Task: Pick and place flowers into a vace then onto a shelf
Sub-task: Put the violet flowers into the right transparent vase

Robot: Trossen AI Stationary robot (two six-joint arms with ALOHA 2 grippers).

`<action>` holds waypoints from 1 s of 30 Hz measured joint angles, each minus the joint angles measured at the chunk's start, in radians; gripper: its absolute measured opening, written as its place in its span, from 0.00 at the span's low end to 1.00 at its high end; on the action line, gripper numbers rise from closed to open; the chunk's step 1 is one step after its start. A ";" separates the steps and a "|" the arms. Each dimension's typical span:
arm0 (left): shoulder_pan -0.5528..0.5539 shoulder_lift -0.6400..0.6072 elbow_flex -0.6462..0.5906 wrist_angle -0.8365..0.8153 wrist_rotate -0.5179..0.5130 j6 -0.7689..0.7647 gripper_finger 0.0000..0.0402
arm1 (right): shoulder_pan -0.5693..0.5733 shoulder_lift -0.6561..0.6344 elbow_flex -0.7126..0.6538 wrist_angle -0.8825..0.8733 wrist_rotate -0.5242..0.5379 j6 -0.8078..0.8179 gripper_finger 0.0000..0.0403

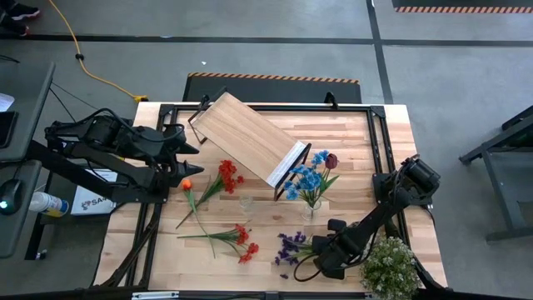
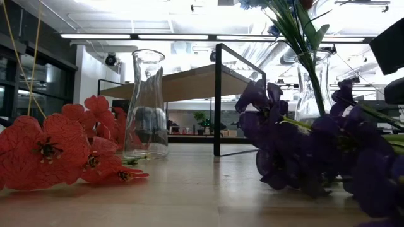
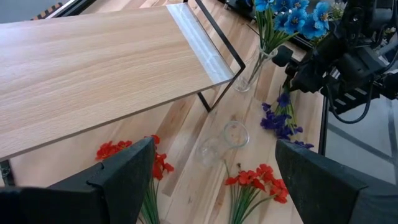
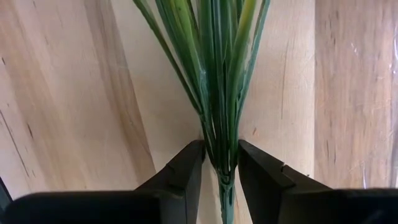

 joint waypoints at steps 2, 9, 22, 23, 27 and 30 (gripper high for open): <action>0.000 0.000 0.000 0.000 0.000 0.000 0.91 | 0.000 0.001 0.000 0.000 0.004 0.000 0.23; 0.000 0.000 0.000 0.000 -0.001 0.000 0.91 | 0.000 0.002 0.000 0.000 0.001 0.001 0.23; 0.000 0.000 0.000 0.000 -0.003 -0.002 0.91 | 0.000 0.003 -0.001 -0.001 -0.002 0.004 0.03; 0.000 0.000 0.000 0.000 -0.003 -0.002 0.91 | 0.000 0.003 -0.001 -0.002 -0.002 0.011 0.05; 0.000 0.000 0.000 0.000 -0.003 -0.002 0.91 | -0.001 0.003 -0.001 -0.013 -0.007 0.026 0.06; 0.000 0.000 0.000 0.000 -0.003 -0.002 0.91 | -0.001 0.003 -0.001 -0.015 -0.016 0.026 0.02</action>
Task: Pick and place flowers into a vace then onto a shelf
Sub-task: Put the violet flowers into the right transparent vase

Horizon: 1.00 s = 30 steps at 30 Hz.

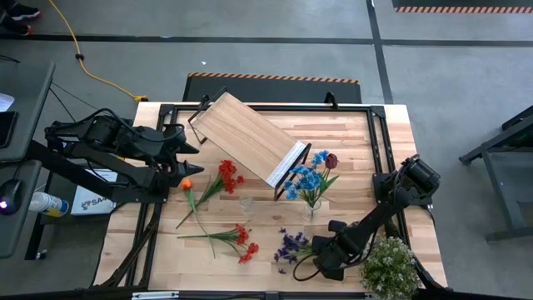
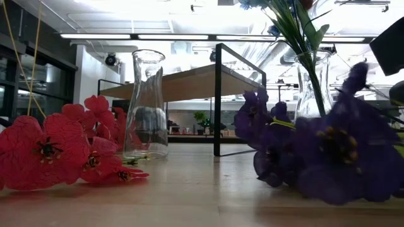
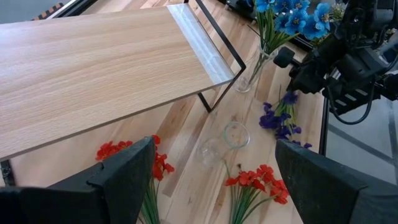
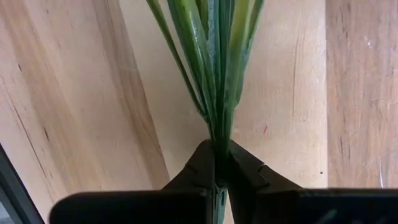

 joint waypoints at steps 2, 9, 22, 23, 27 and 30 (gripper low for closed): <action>0.000 0.000 0.000 0.000 0.000 0.000 0.91 | 0.000 0.000 0.000 0.000 -0.005 0.001 0.03; 0.000 0.000 0.000 0.000 0.000 0.000 0.91 | -0.001 0.000 0.000 0.000 -0.030 0.011 0.02; 0.000 0.000 0.000 0.000 0.001 0.000 0.91 | 0.000 0.000 0.013 0.001 -0.044 0.026 0.02; 0.000 0.000 0.000 0.000 0.001 0.000 0.91 | 0.000 0.001 0.019 -0.002 -0.038 0.026 0.02; 0.000 0.000 0.000 0.000 -0.004 0.000 0.91 | -0.001 0.006 0.049 -0.037 -0.012 0.023 0.02; 0.000 0.000 0.000 0.000 -0.019 0.000 0.91 | -0.002 0.006 0.066 -0.054 -0.007 0.026 0.02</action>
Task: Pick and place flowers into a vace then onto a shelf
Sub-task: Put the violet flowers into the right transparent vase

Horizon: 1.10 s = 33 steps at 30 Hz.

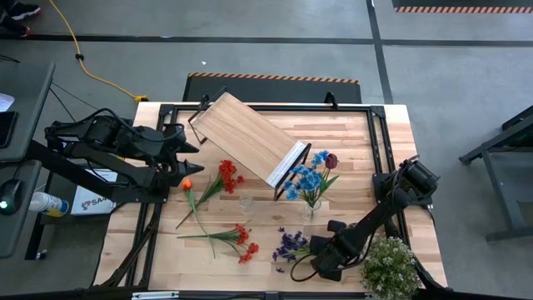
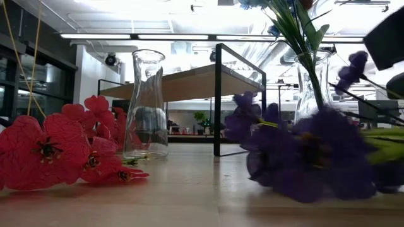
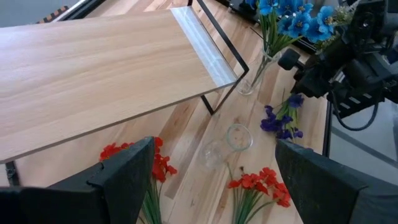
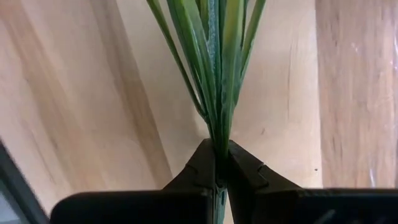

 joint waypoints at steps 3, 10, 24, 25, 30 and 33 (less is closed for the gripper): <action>0.000 0.000 0.000 0.000 -0.001 0.000 0.91 | 0.000 0.000 0.009 -0.013 0.001 0.011 0.02; 0.000 0.000 0.000 0.000 -0.004 0.000 0.91 | -0.002 -0.001 0.052 -0.037 0.005 0.026 0.02; 0.000 0.000 0.000 0.000 -0.005 0.007 0.91 | -0.005 -0.004 0.279 -0.242 0.172 0.008 0.02; 0.000 0.000 0.000 0.000 -0.005 0.007 0.91 | -0.005 -0.005 0.301 -0.255 0.191 -0.002 0.02; 0.000 0.000 0.000 0.000 -0.005 0.007 0.91 | -0.005 -0.005 0.417 -0.324 0.304 -0.032 0.02; 0.000 0.000 0.000 0.000 -0.005 0.007 0.91 | -0.005 -0.005 0.484 -0.366 0.372 -0.035 0.02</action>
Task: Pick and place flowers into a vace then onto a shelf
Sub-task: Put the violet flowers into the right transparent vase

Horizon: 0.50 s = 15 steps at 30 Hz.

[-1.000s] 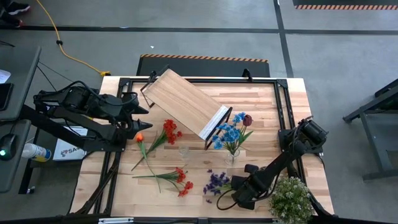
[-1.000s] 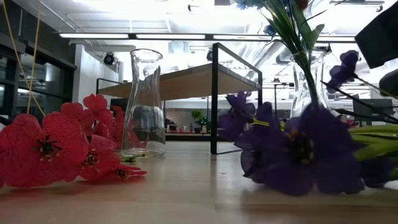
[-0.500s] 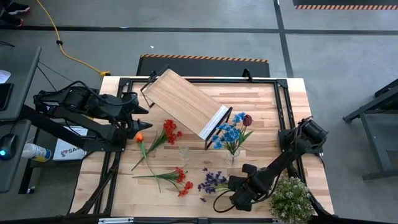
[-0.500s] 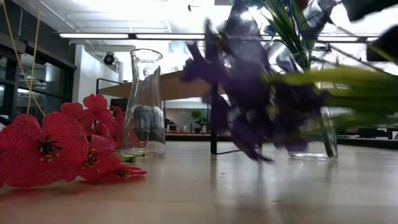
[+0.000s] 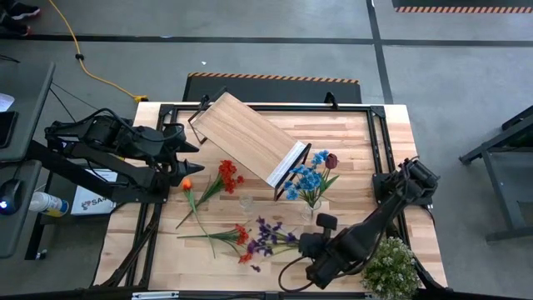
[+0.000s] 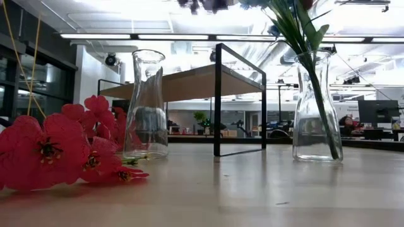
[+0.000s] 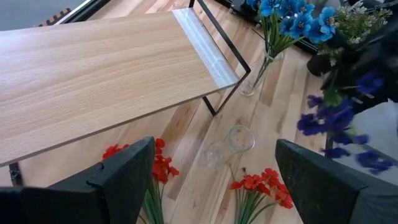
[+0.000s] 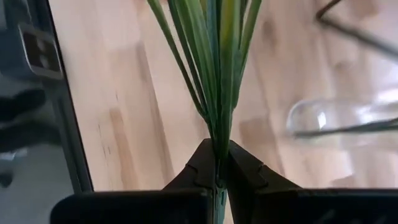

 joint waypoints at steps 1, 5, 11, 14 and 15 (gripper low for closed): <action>0.000 0.000 0.000 0.000 0.000 0.000 0.91 | 0.000 0.000 0.022 -0.014 0.024 0.000 0.02; 0.000 0.000 0.000 0.000 0.000 0.000 0.91 | 0.000 -0.001 0.115 -0.060 0.123 0.000 0.02; 0.000 0.000 0.000 0.000 0.000 0.001 0.91 | 0.004 -0.001 0.253 -0.176 0.271 0.011 0.02; 0.000 0.000 0.000 0.000 0.004 0.023 0.91 | 0.014 -0.001 0.322 -0.275 0.342 0.061 0.02; 0.000 0.000 0.000 0.000 0.005 0.025 0.91 | 0.019 -0.001 0.344 -0.314 0.362 0.080 0.02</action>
